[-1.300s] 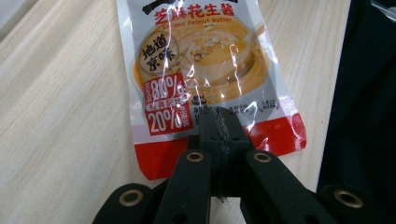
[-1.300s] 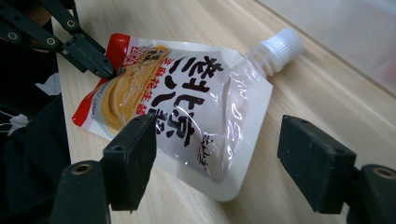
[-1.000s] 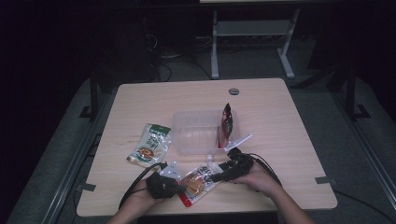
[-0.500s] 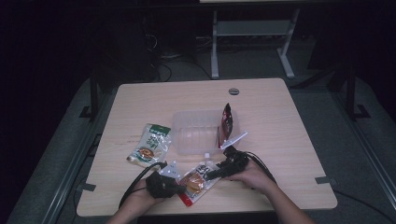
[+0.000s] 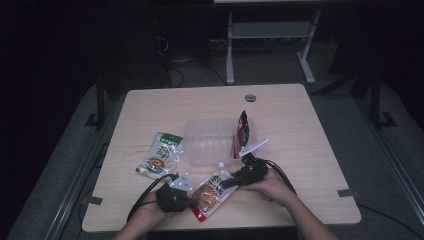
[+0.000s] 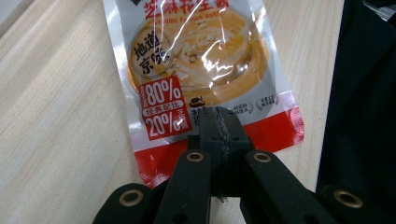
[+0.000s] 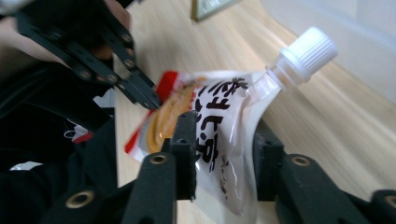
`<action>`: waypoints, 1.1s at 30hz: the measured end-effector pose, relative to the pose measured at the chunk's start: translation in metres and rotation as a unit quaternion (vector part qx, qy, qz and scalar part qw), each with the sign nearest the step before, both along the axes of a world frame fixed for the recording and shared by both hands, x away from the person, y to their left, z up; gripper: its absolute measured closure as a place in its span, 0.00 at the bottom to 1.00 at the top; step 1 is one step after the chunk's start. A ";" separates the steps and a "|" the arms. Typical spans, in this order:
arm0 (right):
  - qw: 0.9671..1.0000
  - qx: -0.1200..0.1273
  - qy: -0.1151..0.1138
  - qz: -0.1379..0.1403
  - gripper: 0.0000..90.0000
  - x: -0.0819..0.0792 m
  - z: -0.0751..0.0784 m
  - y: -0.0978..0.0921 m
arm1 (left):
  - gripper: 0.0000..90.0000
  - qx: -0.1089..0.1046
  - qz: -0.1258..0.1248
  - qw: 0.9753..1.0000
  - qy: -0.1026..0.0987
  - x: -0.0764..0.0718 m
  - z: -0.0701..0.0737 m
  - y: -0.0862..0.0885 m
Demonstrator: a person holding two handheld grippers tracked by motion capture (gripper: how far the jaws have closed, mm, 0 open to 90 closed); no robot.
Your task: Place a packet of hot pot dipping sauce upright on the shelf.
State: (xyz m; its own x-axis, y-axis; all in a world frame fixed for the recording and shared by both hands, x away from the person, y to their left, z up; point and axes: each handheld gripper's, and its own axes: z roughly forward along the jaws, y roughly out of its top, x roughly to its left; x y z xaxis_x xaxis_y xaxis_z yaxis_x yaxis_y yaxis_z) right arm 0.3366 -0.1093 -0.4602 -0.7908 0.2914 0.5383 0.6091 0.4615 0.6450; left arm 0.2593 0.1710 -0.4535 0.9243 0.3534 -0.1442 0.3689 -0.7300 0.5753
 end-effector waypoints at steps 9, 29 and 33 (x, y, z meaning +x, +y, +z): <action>0.999 0.027 -0.013 0.020 0.85 0.003 0.018 0.012 | 1.00 0.005 -0.007 1.000 -0.004 0.000 0.000 0.001; 0.996 0.046 -0.059 0.058 0.98 -0.009 0.035 0.024 | 1.00 0.001 -0.008 1.000 -0.002 0.001 0.000 0.001; 0.994 0.051 -0.072 0.065 0.99 -0.013 0.039 0.027 | 1.00 -0.001 -0.007 1.000 -0.002 0.000 0.000 0.001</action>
